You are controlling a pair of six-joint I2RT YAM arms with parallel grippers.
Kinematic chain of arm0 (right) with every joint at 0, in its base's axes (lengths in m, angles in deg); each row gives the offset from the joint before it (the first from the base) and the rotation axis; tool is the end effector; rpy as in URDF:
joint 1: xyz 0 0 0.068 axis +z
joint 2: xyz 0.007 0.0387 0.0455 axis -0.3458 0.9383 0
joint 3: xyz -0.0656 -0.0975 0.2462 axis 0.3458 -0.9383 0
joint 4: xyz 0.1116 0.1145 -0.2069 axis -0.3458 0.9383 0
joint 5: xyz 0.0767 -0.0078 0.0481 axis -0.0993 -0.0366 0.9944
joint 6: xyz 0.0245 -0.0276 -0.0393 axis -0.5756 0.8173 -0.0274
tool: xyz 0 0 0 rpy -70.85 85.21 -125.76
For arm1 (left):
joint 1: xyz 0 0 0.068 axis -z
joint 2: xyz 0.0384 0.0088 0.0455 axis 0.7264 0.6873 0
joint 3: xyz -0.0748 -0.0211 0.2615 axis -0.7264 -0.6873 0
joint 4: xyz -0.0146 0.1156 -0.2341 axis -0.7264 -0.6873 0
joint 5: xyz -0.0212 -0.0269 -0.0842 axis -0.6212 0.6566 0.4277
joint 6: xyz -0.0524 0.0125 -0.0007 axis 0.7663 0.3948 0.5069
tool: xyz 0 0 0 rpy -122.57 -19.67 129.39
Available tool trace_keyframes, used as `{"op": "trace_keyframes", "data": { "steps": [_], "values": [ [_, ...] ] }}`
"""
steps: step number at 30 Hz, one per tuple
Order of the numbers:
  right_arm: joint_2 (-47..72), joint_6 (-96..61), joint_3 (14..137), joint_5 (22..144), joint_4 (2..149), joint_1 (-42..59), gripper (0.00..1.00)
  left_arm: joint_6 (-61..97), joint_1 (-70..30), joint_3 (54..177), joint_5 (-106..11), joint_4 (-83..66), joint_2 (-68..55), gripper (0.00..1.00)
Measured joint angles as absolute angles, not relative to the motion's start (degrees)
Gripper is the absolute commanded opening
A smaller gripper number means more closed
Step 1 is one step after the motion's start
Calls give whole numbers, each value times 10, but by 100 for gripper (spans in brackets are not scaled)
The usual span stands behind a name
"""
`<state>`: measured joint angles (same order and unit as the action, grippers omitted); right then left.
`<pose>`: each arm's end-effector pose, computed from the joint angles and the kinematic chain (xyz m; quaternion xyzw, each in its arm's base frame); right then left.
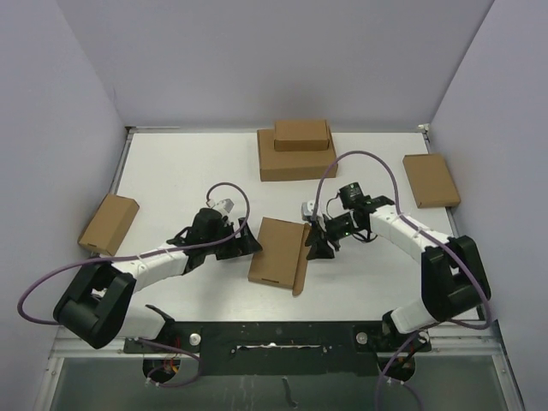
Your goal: Fold the paper box
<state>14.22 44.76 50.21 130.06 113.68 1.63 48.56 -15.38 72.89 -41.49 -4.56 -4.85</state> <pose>0.2269 0.1225 0.2034 -0.6028 0.6390 0.3966 0.2665 0.2103 -0.1377 0.1567 -0.0331 0.9077 -0.3314 0.2553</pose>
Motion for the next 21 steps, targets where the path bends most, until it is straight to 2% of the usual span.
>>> {"op": "trace_keyframes", "data": {
  "steps": [3,10,21],
  "values": [
    [192,315,545,1321,1098,1,42,496,-150,729,-416,-40,-47,84],
    [249,84,546,1345,1017,-44,43,514,-145,728,-422,-32,-47,84],
    [339,-51,562,1329,1007,-37,40,532,-141,721,-425,-19,-47,84]
  ]
}}
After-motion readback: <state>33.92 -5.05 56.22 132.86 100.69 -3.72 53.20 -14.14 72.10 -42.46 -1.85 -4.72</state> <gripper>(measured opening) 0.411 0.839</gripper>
